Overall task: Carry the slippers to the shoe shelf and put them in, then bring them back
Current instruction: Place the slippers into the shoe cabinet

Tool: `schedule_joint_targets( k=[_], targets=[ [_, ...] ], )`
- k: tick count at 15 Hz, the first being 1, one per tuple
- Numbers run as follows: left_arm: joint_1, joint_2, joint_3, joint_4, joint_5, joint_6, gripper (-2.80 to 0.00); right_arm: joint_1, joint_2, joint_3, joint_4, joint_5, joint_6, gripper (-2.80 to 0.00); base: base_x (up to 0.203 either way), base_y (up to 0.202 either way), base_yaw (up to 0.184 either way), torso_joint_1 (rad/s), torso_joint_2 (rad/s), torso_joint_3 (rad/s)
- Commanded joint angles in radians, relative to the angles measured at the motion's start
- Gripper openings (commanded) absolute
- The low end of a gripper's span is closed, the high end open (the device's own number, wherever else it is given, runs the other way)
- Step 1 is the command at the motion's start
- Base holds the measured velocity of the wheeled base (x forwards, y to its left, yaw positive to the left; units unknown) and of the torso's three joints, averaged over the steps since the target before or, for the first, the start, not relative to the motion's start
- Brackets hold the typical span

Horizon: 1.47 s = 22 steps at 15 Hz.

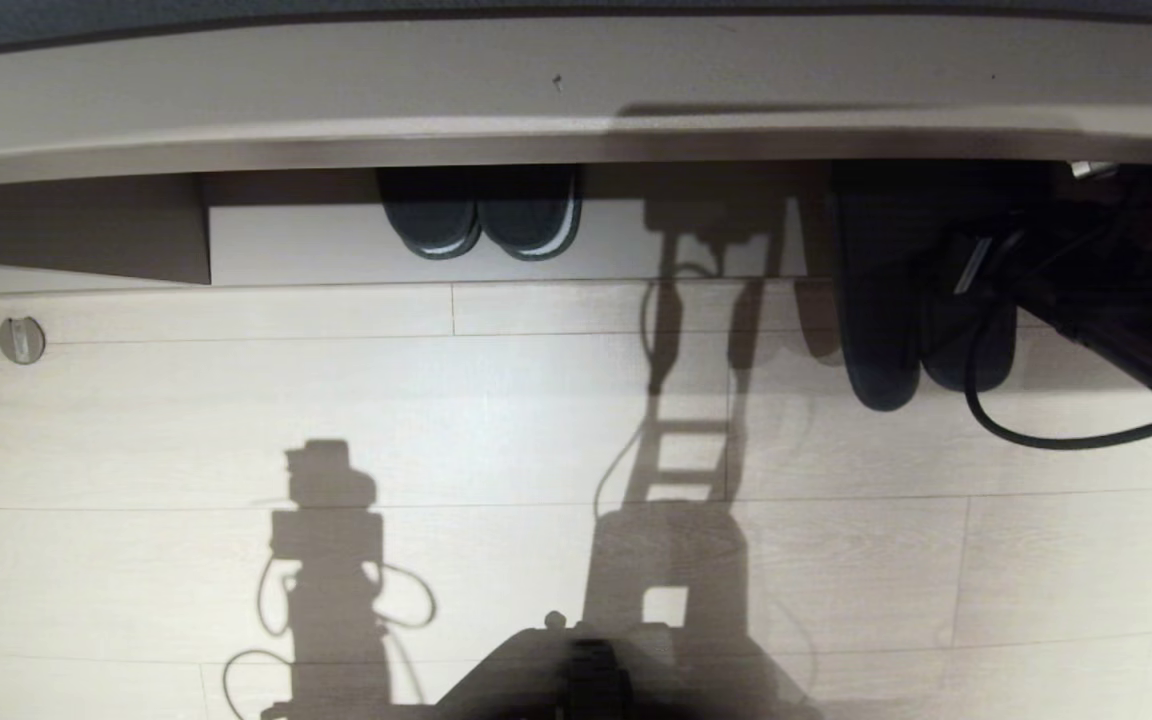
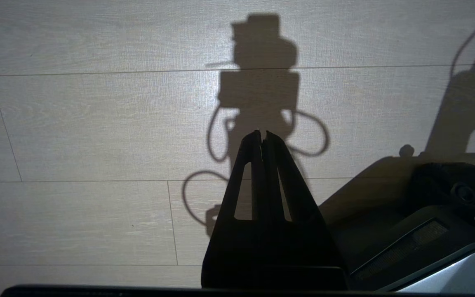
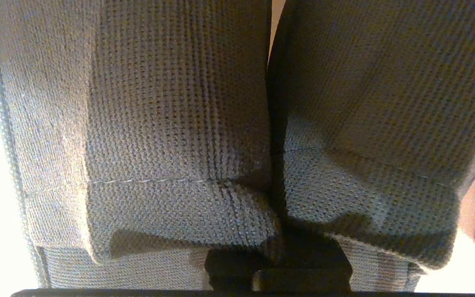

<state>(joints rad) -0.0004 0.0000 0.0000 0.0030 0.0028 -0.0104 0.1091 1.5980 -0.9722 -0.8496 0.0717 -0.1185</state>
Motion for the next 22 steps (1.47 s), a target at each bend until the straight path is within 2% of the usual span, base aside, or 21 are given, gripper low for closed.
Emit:
schedule_joint_targets(
  k=[1, 5, 11, 15, 19, 20, 22],
  targets=[
    [0.0, 0.0, 0.0, 0.0, 0.0, 0.0, -2.8, -0.001, 0.071, -0.083, -0.006, 0.0, -0.002, -2.8, 0.0, 0.0, 0.0, 0.0, 0.0, 0.0],
    [0.0, 0.0, 0.0, 0.0, 0.0, 0.0, -2.8, -0.003, 0.163, -0.242, -0.001, 0.005, -0.007, -2.8, 0.0, 0.0, 0.0, 0.0, 0.0, 0.0],
    [-0.001, 0.0, 0.0, 0.0, 0.0, 0.0, -2.8, -0.002, 0.237, -0.372, 0.011, 0.016, -0.023, -2.8, 0.0, 0.0, 0.0, 0.0, 0.0, 0.0],
    [-0.001, -0.002, 0.0, 0.0, 0.0, 0.0, -2.8, 0.001, 0.278, -0.52, 0.057, 0.016, -0.042, -2.8, 0.0, 0.0, 0.0, 0.0, 0.0, 0.0],
    [0.0, 0.0, 0.0, 0.0, 0.0, 0.0, -2.8, 0.011, 0.28, -0.541, 0.117, 0.033, -0.061, -2.8, 0.0, 0.0, 0.0, 0.0, 0.0, 0.0],
    [0.0, -0.001, 0.0, 0.0, 0.0, 0.0, -2.8, 0.011, 0.286, -0.54, 0.116, 0.039, -0.07, 0.0, 0.0, 0.0, 0.0, 0.0, 0.0, 0.0],
    [0.0, -0.002, 0.0, 0.0, 0.0, 0.0, -2.8, 0.012, 0.296, -0.542, 0.115, 0.037, -0.079, 0.0, 0.0, 0.0, 0.0, 0.0, 0.0, 0.0]
  ],
)
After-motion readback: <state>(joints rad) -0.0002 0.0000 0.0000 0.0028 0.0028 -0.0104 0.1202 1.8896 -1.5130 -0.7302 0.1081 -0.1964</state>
